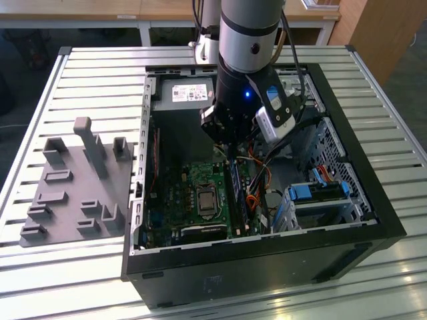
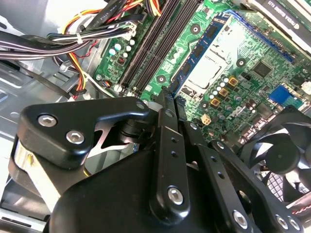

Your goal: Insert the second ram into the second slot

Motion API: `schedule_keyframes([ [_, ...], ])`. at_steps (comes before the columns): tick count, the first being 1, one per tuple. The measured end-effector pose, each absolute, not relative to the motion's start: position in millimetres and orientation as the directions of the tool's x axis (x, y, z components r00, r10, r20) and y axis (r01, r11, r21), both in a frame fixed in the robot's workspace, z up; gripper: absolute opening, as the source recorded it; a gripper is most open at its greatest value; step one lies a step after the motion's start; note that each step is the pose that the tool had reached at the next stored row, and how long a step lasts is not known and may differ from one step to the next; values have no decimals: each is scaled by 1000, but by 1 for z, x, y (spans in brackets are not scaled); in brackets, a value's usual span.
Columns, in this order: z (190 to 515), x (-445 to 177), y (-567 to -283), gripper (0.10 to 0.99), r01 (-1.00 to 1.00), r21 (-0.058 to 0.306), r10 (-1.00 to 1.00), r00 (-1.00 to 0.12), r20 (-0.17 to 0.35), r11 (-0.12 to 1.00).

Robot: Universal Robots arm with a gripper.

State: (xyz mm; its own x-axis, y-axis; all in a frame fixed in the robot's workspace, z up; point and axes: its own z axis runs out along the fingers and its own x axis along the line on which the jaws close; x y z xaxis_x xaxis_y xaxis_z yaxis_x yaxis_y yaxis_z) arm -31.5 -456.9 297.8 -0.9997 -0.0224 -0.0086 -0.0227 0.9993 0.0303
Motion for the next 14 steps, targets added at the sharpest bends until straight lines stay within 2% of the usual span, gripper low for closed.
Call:
schedule_keyframes([
  [14,290,-32,-457,137,-7,30,-7,-1000,-8,1000],
])
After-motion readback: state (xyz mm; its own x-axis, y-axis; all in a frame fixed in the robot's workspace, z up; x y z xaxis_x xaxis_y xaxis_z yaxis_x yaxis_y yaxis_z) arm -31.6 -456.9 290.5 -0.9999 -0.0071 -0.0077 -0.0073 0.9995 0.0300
